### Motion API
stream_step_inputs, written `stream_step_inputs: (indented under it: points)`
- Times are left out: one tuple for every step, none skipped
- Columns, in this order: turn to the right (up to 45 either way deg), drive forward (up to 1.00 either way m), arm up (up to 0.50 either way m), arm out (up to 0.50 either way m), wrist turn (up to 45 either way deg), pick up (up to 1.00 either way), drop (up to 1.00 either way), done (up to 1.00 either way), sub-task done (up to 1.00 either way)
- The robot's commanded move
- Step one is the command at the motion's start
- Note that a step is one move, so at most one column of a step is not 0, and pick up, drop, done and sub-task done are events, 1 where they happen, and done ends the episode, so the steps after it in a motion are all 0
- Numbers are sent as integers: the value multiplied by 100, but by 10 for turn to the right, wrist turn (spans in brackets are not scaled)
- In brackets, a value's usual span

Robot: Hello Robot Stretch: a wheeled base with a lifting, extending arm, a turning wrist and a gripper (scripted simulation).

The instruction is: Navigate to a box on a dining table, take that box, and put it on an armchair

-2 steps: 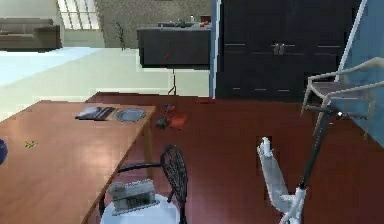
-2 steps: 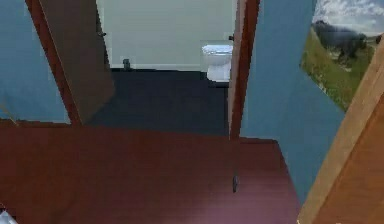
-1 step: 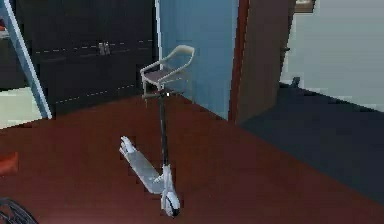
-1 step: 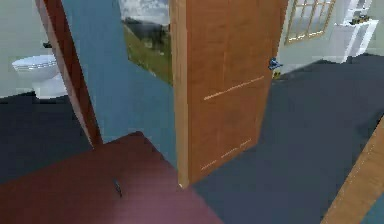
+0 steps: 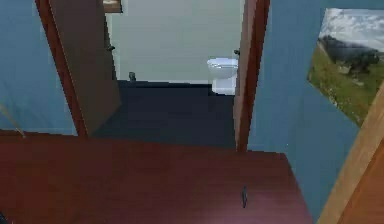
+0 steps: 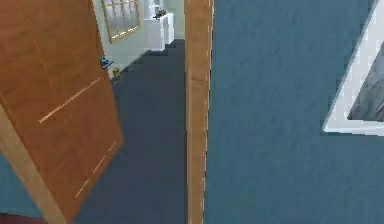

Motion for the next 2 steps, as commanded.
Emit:
stream_step_inputs:
  points:
    - [330,0,0,0,0,0,0,0,0]
    - [0,5,0,0,0,0,0,0,0]
